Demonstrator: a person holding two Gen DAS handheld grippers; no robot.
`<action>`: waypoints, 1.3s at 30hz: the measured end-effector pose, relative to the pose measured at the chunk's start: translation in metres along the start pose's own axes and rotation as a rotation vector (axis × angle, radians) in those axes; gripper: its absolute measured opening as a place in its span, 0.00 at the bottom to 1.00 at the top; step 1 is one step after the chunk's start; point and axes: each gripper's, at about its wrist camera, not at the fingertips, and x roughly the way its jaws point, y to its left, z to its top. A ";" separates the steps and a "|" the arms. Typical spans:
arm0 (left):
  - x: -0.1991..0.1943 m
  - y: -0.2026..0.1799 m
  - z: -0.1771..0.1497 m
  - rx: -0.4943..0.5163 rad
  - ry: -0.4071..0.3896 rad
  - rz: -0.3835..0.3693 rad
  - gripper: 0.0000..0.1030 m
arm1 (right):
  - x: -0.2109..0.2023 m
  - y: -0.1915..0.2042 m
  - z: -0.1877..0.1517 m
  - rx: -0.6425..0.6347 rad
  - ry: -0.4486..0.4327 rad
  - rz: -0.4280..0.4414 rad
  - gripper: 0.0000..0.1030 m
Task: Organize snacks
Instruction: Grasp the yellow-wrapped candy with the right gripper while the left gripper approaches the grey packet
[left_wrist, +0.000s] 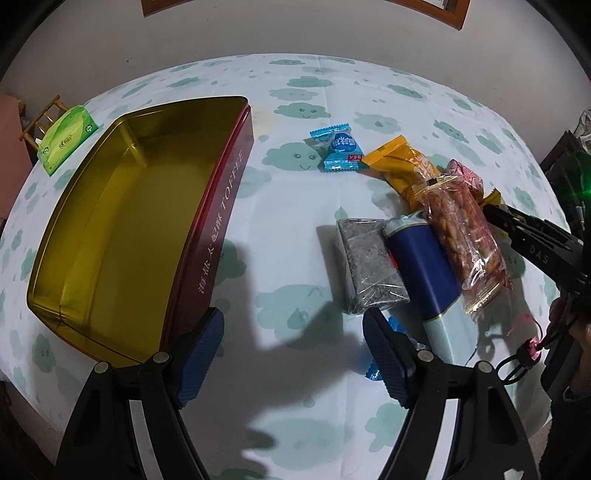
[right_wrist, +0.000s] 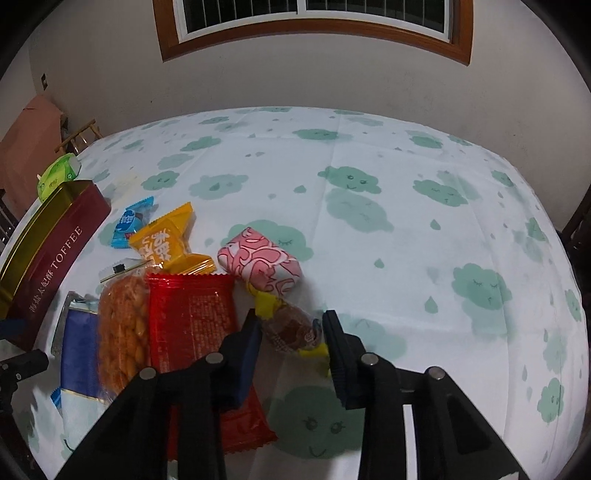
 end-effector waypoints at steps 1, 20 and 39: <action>0.000 0.000 0.000 0.000 -0.001 -0.003 0.72 | -0.001 -0.002 -0.001 0.007 -0.006 -0.004 0.31; 0.019 -0.029 0.021 0.041 0.027 -0.074 0.71 | -0.006 -0.022 -0.023 0.076 -0.054 -0.037 0.31; 0.019 -0.013 0.022 -0.069 0.079 -0.112 0.70 | -0.006 -0.024 -0.024 0.088 -0.057 -0.021 0.31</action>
